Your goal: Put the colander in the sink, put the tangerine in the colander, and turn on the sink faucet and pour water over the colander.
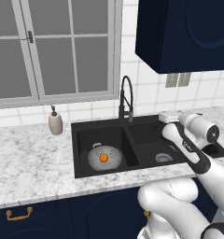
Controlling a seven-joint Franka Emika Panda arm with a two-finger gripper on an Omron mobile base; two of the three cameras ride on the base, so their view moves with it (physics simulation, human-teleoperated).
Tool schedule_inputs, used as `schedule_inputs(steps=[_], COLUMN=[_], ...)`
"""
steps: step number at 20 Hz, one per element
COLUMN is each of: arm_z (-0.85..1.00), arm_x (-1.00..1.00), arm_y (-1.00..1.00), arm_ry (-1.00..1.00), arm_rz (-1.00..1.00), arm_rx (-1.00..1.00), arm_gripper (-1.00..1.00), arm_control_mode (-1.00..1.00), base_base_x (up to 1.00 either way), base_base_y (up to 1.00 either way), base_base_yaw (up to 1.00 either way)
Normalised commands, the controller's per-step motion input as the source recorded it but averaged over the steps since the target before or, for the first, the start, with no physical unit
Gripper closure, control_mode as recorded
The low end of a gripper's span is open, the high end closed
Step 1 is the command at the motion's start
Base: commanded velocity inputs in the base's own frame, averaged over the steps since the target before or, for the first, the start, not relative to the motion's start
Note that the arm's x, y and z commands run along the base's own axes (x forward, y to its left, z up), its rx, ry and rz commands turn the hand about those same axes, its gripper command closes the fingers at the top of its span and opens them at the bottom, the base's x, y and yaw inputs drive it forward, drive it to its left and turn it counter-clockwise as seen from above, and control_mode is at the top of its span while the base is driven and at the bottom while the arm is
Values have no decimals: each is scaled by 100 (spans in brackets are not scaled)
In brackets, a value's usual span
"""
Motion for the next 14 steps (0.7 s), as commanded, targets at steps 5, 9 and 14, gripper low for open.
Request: schedule_inputs(steps=[5,9,14], arm_z=[17,0,5], arm_x=[19,10,52], arm_y=[0,13,5], arm_ry=[-5,-6,-9], arm_rz=[14,15,1], arm_rx=[0,-4,-9], arm_gripper=[-100,-100,-100], arm_control_mode=[-100,-100,-100], base_base_x=[0,0,0], base_base_y=[0,0,0], base_base_yaw=[0,0,0])
